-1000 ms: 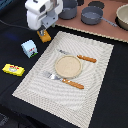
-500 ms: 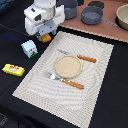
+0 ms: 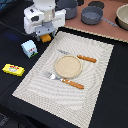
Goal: Place the bread, butter, and milk from the table onto the serving area.
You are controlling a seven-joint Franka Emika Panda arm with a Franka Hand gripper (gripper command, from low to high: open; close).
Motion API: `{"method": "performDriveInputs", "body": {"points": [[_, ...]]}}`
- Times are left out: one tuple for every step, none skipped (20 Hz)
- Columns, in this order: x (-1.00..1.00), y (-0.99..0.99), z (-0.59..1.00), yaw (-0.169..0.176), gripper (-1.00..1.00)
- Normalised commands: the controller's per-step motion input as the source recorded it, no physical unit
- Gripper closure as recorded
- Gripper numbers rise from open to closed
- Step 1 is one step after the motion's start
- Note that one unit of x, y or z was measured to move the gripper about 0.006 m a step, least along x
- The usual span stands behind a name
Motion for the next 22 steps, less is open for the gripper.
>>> {"method": "performDriveInputs", "body": {"points": [[-0.59,0.27,-0.27,0.000,-1.00],[-0.55,0.29,-0.26,0.000,-1.00],[-0.52,0.28,-0.27,0.010,-1.00],[-0.49,0.25,-0.32,0.011,-1.00],[-0.41,0.23,-0.36,0.012,-1.00],[-0.34,0.21,-0.37,0.013,1.00],[-0.32,0.19,-0.39,0.014,1.00],[-0.25,0.18,-0.35,0.015,1.00],[-0.20,0.18,-0.35,0.016,1.00],[-0.20,0.14,-0.37,0.014,1.00],[-0.19,0.13,-0.39,0.012,1.00],[-0.14,0.11,-0.40,0.013,1.00],[-0.11,0.11,-0.40,0.014,1.00],[-0.06,0.11,-0.40,0.017,1.00],[-0.07,0.11,-0.41,0.019,1.00],[-0.05,0.07,-0.37,0.021,1.00],[-0.04,0.04,-0.25,0.021,1.00],[-0.05,0.01,0.00,0.016,1.00],[-0.41,0.00,0.41,0.006,1.00],[-0.51,-0.04,0.89,0.000,1.00],[-0.44,-0.05,1.00,-0.003,1.00],[-0.24,-0.13,1.00,-0.047,1.00]]}}
